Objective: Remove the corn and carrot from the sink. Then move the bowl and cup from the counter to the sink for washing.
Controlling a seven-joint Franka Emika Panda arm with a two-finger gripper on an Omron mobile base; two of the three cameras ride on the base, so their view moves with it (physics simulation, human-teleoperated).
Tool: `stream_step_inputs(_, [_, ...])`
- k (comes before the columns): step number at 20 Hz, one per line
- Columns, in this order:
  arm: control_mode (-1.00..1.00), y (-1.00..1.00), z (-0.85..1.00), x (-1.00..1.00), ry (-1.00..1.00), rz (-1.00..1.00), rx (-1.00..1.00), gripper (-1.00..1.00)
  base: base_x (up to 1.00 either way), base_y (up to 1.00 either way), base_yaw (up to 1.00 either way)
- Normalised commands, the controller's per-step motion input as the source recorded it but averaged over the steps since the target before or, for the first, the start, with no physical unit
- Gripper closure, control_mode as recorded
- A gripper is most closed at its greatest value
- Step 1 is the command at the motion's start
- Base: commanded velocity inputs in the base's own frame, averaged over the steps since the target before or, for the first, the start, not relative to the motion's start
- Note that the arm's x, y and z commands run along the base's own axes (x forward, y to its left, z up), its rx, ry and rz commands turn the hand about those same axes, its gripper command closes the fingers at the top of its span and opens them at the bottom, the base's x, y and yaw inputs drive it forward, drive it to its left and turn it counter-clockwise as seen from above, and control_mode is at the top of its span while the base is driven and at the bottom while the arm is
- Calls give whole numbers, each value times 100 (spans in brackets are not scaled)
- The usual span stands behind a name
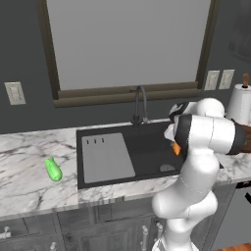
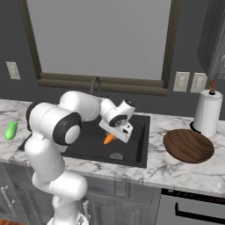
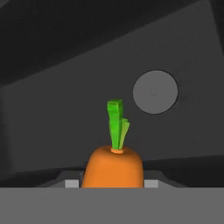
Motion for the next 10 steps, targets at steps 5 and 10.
stream_step_inputs(5, [-100,0,35,-38,0,0,-2,100,0,0,0])
stream_step_inputs(10, [-100,0,30,-46,0,7,-6,100,0,0,0])
